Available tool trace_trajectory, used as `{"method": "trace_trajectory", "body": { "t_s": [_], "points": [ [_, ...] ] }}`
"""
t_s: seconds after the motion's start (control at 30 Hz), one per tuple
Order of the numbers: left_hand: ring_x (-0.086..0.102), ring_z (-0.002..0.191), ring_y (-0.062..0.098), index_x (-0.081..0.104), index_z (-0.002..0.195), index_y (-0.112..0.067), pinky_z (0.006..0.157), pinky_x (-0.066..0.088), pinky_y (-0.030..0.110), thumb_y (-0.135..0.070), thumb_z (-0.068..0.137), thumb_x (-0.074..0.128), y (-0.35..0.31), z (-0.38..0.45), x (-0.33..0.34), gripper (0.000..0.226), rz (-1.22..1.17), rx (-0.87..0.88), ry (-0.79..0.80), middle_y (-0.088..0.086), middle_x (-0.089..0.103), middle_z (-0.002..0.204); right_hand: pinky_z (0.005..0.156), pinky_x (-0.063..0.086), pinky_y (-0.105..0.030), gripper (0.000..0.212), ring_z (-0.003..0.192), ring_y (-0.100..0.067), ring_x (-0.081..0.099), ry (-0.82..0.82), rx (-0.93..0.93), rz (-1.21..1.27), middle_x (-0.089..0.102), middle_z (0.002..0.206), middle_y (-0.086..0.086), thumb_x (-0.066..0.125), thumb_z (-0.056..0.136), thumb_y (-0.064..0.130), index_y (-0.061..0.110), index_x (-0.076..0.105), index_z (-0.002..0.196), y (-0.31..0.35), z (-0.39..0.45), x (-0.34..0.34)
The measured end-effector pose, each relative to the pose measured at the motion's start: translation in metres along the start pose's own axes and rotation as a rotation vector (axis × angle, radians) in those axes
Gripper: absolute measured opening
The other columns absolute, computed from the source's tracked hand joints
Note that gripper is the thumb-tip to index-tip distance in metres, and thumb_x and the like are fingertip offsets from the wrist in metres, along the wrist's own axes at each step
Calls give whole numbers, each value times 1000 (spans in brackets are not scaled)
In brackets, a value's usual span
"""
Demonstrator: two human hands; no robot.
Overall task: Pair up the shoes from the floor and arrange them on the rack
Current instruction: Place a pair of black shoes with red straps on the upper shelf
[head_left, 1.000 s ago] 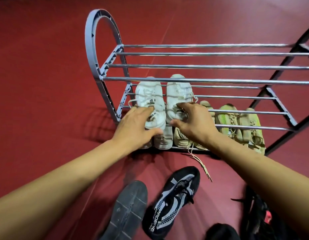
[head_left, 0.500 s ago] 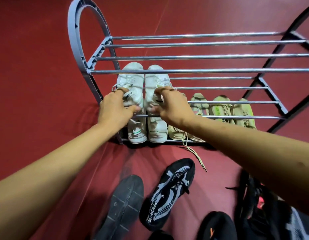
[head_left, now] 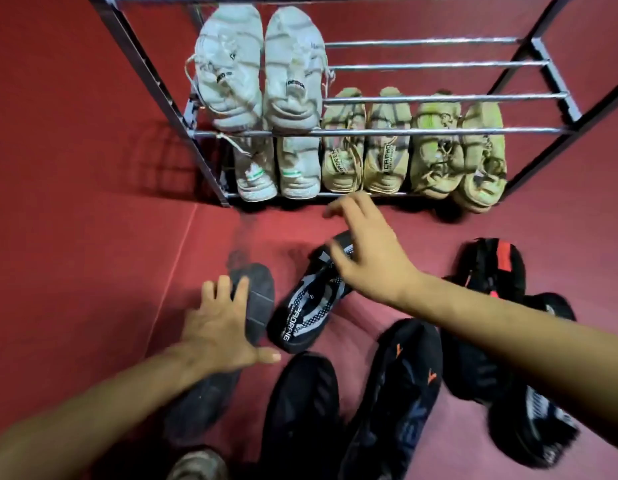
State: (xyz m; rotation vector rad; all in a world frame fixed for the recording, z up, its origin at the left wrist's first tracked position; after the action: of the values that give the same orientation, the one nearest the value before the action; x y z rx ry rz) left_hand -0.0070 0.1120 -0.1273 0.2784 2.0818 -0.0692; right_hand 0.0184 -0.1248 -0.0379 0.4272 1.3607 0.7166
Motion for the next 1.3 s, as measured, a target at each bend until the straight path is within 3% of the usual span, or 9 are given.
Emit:
{"method": "trace_trajectory", "body": {
  "t_s": [0.17, 0.3, 0.4, 0.53, 0.73, 0.83, 0.93, 1.07, 1.3],
  "points": [
    [35, 116, 25, 7, 155, -16, 93, 51, 36, -53, 40, 85, 0, 2, 15, 144, -18, 124, -110, 5, 31, 130, 82, 47, -38, 30, 90, -22, 51, 129, 375, -9, 48, 102, -3, 67, 80, 25, 16, 46, 100, -54, -49, 36],
    [58, 69, 19, 54, 103, -12, 61, 49, 28, -14, 39, 67, 56, 32, -12, 65, -1215, -167, -126, 1, 63, 79, 75, 44, -33, 34, 88, -27, 58, 196, 595, 32, 63, 96, -3, 67, 80, 41, 18, 47, 93, -85, -52, 52],
    [61, 57, 14, 55, 97, -8, 53, 52, 23, -3, 47, 58, 60, 48, -11, 51, -1527, -216, -85, 2, 65, 68, 82, 49, -34, 41, 99, -32, 64, 326, 685, -44, 70, 105, -11, 59, 85, 53, 14, 55, 98, -101, -55, 65],
    [67, 98, 31, 61, 110, -18, 94, 54, 44, -19, 56, 61, 54, 55, 9, 53, -1127, -216, -77, 10, 73, 104, 71, 47, -32, 53, 95, -36, 67, 368, 726, -98, 73, 98, -17, 47, 87, 66, 14, 59, 80, -106, -58, 68],
    [54, 116, 37, 61, 121, -21, 103, 45, 40, -40, 63, 64, 60, 61, 9, 61, -652, -314, -101, 16, 60, 120, 38, 49, -24, 69, 35, -23, 62, 567, 983, 118, 68, 49, -11, 48, 83, 74, 9, 59, 65, -107, -78, 73],
    [47, 122, 40, 53, 133, -11, 110, 36, 42, -21, 79, 67, 59, 51, -6, 56, -577, -286, -315, 20, 49, 130, 56, 50, -27, 45, 63, -27, 70, 474, 852, 69, 76, 77, -11, 59, 90, 53, 11, 65, 77, -103, -66, 70],
    [57, 103, 33, 60, 115, -9, 97, 46, 44, -9, 80, 61, 19, 14, -37, 35, -532, 86, -615, 12, 56, 114, 71, 45, -32, 20, 95, -36, 66, 396, 591, -149, 72, 100, -18, 64, 89, 27, 9, 66, 96, -97, -49, 59],
    [60, 76, 13, 64, 91, -24, 75, 54, 36, -30, 84, 57, -77, -38, -38, 12, -503, 484, -300, -10, 58, 87, 74, 45, -32, 21, 97, -37, 65, 353, 475, -156, 72, 101, -18, 55, 79, 3, 4, 66, 97, -98, -30, 37],
    [38, 129, 28, 34, 145, -20, 106, 40, 45, -56, 69, 76, -141, -72, 31, 94, 358, 780, 203, 4, 39, 140, 61, 49, -29, 31, 71, -28, 61, 709, 501, -671, 61, 69, -6, 67, 79, 40, 10, 61, 73, -95, -41, 9]
  ]
}}
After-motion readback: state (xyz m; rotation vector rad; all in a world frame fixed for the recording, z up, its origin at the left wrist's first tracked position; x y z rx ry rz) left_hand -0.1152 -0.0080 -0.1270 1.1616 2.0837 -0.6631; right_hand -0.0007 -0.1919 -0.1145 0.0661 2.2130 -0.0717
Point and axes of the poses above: each hand's wrist, its own z-axis towards the middle knuckle, its own x-axis out of the palm, y = z × x, the point moved 6 cm from there along z, towards the middle knuckle
